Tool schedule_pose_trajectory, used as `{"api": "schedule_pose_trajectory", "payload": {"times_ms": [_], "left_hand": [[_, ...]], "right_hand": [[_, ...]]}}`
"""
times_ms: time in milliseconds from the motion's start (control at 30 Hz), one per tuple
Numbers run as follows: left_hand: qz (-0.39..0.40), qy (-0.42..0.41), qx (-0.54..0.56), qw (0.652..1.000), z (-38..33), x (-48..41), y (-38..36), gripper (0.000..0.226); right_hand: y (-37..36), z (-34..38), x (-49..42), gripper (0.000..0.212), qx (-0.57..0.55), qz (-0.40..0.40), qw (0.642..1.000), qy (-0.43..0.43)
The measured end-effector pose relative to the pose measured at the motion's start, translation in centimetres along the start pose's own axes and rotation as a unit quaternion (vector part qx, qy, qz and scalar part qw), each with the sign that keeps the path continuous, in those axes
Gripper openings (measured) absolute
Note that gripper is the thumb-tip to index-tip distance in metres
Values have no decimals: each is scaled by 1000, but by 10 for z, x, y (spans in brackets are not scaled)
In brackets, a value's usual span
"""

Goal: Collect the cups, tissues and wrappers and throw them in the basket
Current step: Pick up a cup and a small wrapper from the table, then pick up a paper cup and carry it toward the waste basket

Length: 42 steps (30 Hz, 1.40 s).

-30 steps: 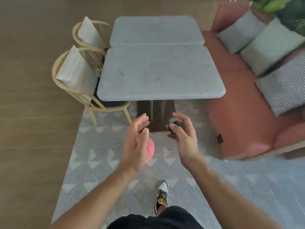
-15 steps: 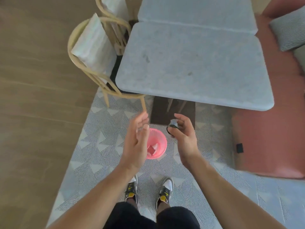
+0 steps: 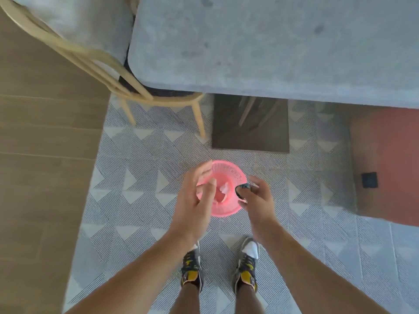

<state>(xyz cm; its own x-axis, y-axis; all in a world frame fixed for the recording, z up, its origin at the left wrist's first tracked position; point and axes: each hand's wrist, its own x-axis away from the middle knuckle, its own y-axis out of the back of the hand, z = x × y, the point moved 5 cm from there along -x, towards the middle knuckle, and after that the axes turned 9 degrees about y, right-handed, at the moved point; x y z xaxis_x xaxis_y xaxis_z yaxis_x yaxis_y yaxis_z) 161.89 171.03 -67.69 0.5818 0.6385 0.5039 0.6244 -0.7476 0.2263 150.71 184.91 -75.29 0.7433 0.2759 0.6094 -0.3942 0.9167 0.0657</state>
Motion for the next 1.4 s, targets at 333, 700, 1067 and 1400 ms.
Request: {"api": "schedule_pose_trajectory", "payload": {"times_ms": [333,700,1067,1400], "left_hand": [[-18,50,-16,998,161,-85,-23,46],[-27,74,-47,996,183,-95,-23,39],[-18,18,-5,1000,104,-85,-22,32],[20,-83,29,996,-39,-8,-1,46]], "right_hand": [[-20,-154,-114,37,51,-15,993,-105],[-24,-189,-142,43,22,-17,985,-172],[-4,-98,-105,31,52,-18,997,-53],[10,86,22,15,-46,-11,985,166]]}}
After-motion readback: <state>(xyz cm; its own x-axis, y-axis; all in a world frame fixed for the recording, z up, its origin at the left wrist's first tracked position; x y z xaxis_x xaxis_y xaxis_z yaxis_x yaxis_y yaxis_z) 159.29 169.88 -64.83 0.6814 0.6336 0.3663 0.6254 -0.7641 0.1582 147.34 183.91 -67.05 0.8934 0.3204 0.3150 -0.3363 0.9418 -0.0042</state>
